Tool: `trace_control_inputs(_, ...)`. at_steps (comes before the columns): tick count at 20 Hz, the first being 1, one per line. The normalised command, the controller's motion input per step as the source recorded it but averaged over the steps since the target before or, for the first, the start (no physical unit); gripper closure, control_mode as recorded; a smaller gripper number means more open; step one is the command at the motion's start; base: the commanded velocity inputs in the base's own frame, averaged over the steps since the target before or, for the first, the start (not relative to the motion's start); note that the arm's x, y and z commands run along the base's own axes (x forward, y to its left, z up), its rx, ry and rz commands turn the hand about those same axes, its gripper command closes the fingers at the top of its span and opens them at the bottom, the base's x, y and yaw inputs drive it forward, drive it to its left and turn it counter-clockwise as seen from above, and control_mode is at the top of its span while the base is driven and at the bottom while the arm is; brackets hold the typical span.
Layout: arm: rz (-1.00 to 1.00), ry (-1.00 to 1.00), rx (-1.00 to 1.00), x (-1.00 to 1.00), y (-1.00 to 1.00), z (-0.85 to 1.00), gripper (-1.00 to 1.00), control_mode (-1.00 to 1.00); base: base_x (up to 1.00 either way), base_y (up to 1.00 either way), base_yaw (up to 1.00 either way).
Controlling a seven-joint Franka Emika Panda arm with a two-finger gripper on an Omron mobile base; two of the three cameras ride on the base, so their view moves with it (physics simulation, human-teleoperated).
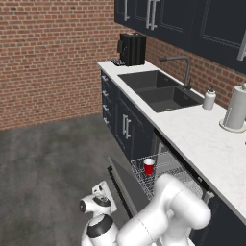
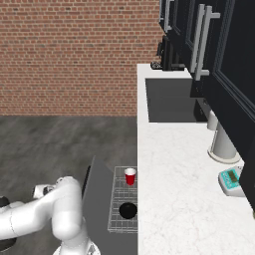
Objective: Pick up the cup and bowl from the counter, place them in the dishwasher, and close the dishwasher door.
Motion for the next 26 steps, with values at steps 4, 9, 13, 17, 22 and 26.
trace_control_inputs(4, 0.0, 0.0, 0.1, 0.44, 0.29, -0.57, -1.0, -1.0, 0.0, 0.0, 0.0)
trace_control_inputs(9, 0.0, 0.0, 0.0, 0.28, -0.12, -0.25, -1.0, -1.0, 0.0, 0.0, 0.0)
trace_control_inputs(13, 0.0, 0.0, 0.0, 0.24, -0.28, -0.38, -1.0, -1.0, 0.0, 0.0, 0.0)
trace_control_inputs(17, 0.0, 0.01, -0.03, 0.39, -0.3, -0.53, -1.0, -1.0, 0.0, 0.0, 0.0)
trace_control_inputs(22, -0.07, 0.06, -0.11, 0.49, -0.35, -0.62, -1.0, -1.0, 0.0, 0.0, 0.0)
trace_control_inputs(26, -0.11, 0.04, -0.08, 0.11, -0.84, -0.47, -1.0, -1.0, 0.0, 0.0, 0.0)
